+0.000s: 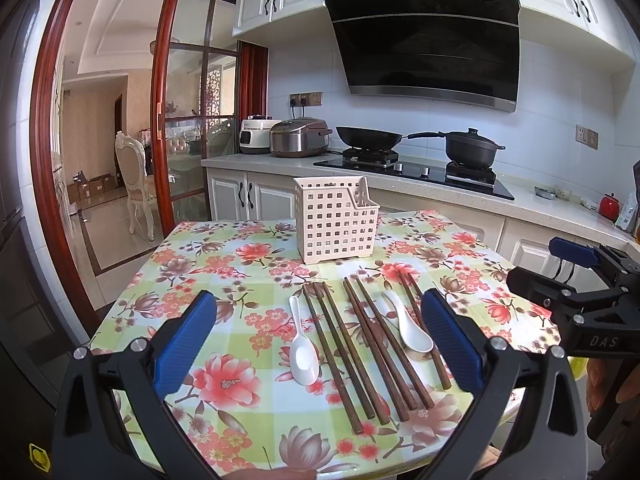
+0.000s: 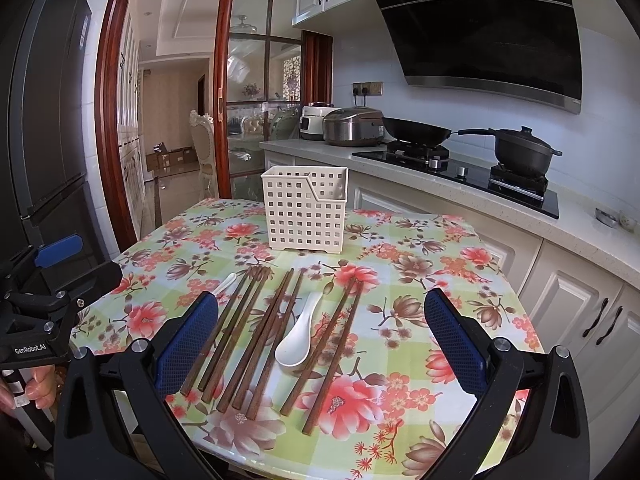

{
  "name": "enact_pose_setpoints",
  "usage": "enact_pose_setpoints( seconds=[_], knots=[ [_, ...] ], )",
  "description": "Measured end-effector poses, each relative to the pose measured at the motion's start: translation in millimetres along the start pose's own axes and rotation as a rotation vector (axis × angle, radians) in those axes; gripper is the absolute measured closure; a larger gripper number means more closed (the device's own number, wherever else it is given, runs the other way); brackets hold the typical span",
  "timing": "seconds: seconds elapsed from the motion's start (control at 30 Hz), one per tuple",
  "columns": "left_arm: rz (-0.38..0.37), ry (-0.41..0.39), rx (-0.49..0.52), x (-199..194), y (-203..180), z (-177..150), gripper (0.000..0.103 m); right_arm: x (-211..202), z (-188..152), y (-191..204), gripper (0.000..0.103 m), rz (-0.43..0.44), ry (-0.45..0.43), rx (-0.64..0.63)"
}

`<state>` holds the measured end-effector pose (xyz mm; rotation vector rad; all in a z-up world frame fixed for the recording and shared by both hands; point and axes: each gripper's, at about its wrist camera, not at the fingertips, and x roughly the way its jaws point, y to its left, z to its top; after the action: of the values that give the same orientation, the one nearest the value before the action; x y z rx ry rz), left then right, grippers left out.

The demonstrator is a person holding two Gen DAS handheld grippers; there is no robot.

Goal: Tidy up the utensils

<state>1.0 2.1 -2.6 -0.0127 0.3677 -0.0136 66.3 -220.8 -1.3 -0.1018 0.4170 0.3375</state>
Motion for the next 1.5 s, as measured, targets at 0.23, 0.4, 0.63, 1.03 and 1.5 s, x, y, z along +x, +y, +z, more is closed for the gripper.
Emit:
enact_pose_setpoints(
  seconds=[0.23, 0.4, 0.63, 1.03, 1.5],
  knots=[
    [0.002, -0.001, 0.000, 0.3, -0.3, -1.0, 0.004, 1.9, -0.3, 0.6, 0.006, 0.005, 0.002, 0.003],
    [0.001, 0.001, -0.002, 0.9, -0.2, -0.9, 0.004, 4.1, -3.3, 1.6, 0.006, 0.006, 0.003, 0.008],
    [0.001, 0.002, -0.001, 1.2, 0.0, -0.7, 0.004, 3.2, -2.1, 0.4, 0.006, 0.008, 0.005, 0.009],
    [-0.001, 0.002, 0.001, 0.4, 0.2, -3.4, 0.004, 3.7, -4.1, 1.3, 0.006, 0.010, 0.007, 0.015],
    [-0.006, 0.003, -0.002, -1.2, -0.3, -5.2, 0.004, 3.7, -6.0, 1.1, 0.006, 0.013, 0.012, 0.016]
  ],
)
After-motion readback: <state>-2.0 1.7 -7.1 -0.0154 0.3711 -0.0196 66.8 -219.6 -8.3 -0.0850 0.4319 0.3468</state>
